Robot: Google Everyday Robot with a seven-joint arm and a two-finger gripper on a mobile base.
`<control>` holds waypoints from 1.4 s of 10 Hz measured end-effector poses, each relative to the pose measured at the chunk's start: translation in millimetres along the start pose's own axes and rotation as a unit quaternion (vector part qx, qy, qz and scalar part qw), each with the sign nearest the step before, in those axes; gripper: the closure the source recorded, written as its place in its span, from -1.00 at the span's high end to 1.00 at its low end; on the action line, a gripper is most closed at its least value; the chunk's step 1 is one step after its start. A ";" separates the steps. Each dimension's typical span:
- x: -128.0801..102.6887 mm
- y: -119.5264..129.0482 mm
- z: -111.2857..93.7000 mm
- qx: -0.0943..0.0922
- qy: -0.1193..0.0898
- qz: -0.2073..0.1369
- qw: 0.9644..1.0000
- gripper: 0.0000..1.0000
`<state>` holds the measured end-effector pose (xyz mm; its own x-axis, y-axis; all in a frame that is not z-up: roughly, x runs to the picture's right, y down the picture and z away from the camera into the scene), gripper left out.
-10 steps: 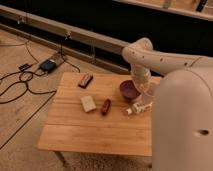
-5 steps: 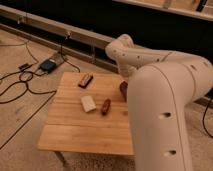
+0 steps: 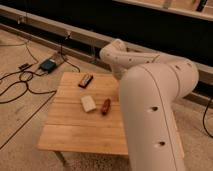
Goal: Place the ceramic cup in the ceramic bowl
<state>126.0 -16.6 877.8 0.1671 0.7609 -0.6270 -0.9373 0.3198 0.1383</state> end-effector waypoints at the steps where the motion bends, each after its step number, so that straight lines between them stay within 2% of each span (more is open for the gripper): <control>1: -0.1 3.2 7.5 -0.006 0.002 0.000 1.000 -0.55; 3: 0.0 4.3 17.5 -0.008 0.005 0.001 1.000 -0.20; 4: 1.0 2.4 23.9 -0.006 0.009 0.001 1.000 0.08; 6: 3.0 -2.0 33.2 0.003 0.018 0.000 1.000 0.46; 7: 2.4 -4.1 37.1 0.009 0.020 0.001 1.000 0.59; 11: -1.8 -0.8 43.4 0.006 0.019 0.015 1.000 0.60; 14: -1.7 -3.3 32.3 0.003 0.010 0.025 1.000 0.60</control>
<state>138.7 -0.8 903.2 0.1133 0.7653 -0.6337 -0.9424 0.2848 0.1755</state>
